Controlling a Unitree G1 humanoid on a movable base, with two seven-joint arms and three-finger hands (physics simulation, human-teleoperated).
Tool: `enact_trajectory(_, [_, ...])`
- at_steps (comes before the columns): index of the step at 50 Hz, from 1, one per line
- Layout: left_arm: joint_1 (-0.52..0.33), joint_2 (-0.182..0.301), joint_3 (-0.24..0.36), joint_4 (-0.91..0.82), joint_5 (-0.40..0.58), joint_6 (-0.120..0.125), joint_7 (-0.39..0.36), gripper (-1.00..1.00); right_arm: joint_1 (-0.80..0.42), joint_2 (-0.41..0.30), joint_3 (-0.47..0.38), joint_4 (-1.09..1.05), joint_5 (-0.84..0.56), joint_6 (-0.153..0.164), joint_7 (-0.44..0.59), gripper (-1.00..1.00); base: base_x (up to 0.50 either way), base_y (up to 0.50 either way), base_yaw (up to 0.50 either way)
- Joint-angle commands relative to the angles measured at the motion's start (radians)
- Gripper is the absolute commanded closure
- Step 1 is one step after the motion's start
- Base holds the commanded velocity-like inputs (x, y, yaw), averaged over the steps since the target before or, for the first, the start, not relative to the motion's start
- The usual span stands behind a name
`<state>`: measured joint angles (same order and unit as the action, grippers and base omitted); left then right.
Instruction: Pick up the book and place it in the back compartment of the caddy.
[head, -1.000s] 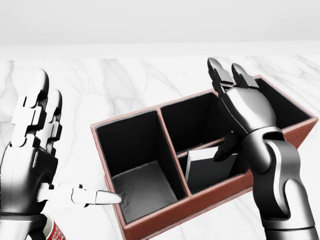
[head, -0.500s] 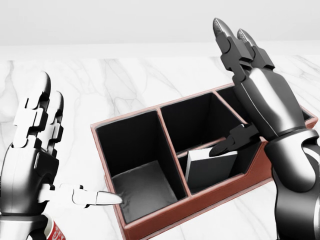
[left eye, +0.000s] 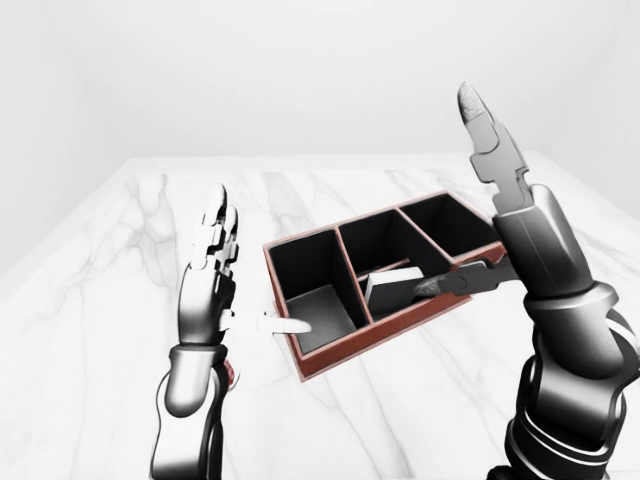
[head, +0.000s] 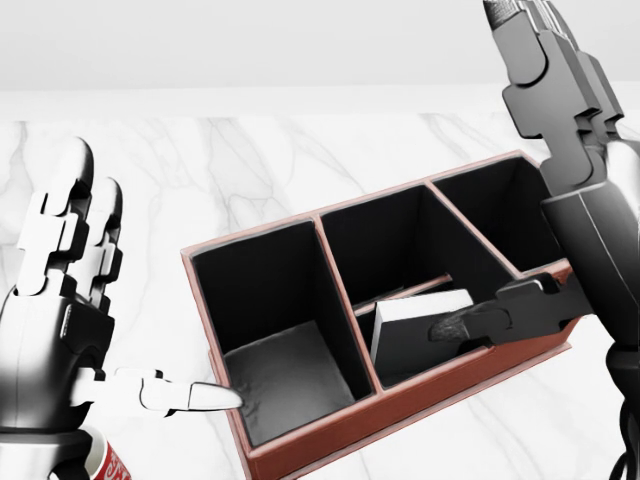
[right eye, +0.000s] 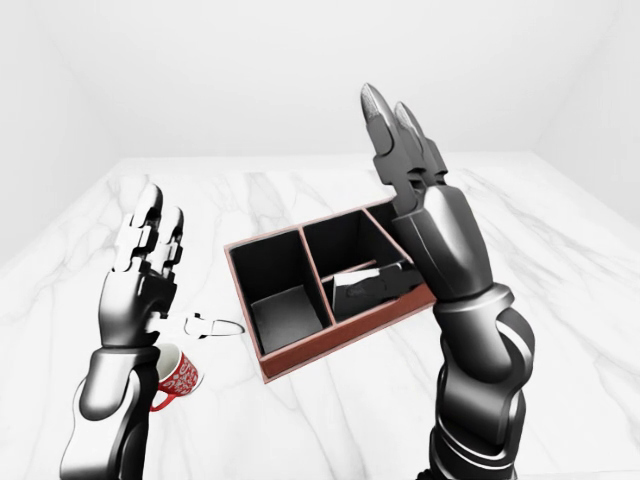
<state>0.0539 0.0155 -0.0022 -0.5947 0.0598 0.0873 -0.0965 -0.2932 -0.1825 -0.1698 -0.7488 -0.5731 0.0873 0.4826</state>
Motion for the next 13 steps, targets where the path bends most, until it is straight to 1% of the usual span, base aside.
enact_trajectory(1, [-0.003,0.0,0.006,-0.005,-0.009,0.0,0.002,-0.99,0.066,0.002,-0.047,-0.126,0.14,0.0,-0.007,-1.0,0.0,0.0,0.0])
enact_trajectory(2, [-0.003,0.0,0.006,-0.002,-0.009,0.0,0.003,-0.99,0.065,0.011,-0.061,-0.147,0.186,0.0,0.012,-1.0,0.0,0.0,0.0])
enact_trajectory(8, [-0.006,0.001,0.009,-0.003,-0.014,0.0,0.004,-0.99,0.068,-0.012,-0.108,-0.18,0.307,0.0,-0.006,-1.0,0.0,0.0,0.0])
enact_trajectory(13, [-0.004,0.001,0.006,-0.004,-0.013,0.0,0.006,-0.98,0.07,-0.037,-0.127,-0.202,0.365,0.0,-0.016,-1.0,0.0,0.0,0.0])
